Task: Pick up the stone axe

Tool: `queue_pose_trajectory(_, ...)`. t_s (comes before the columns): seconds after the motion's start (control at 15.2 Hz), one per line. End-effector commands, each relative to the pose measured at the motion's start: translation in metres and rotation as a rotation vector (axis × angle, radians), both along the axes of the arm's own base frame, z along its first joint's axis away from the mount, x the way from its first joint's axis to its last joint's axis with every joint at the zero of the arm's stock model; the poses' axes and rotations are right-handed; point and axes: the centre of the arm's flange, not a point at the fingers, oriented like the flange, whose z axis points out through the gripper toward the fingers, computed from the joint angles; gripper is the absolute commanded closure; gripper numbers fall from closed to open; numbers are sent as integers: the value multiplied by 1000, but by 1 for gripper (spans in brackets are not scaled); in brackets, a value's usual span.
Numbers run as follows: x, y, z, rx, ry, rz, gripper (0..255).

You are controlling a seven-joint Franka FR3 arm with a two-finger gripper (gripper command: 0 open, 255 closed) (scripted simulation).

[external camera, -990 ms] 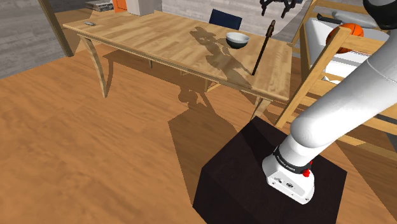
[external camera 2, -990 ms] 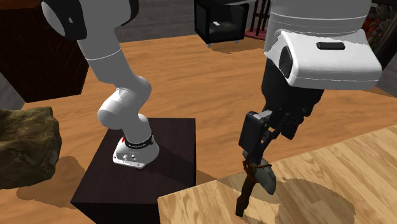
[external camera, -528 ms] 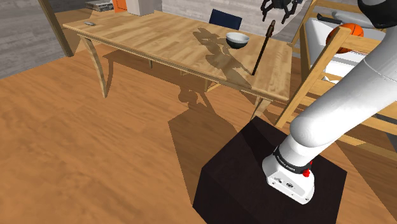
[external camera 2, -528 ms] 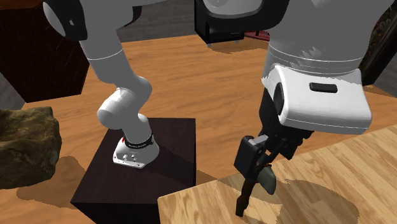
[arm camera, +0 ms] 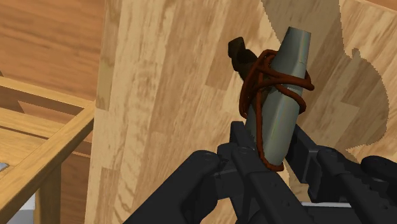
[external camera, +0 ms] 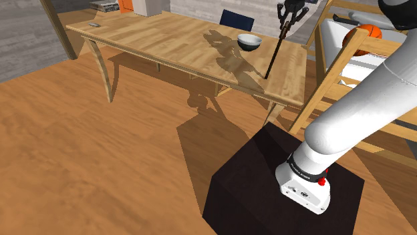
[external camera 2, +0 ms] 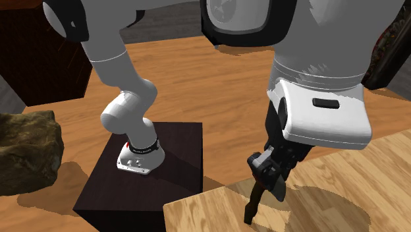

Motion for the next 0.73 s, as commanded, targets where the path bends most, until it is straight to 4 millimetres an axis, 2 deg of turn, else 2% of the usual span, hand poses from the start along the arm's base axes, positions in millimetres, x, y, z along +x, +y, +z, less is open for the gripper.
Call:
queue_pose_trajectory(0.0, 0, 0, -1, 1, 1, 0, 255)
queue_pose_trajectory(0.26, 0, 0, 0, 1, 1, 0, 255)
queue_pose_trajectory(0.66, 0, 0, 32, 1, 1, 0, 255)
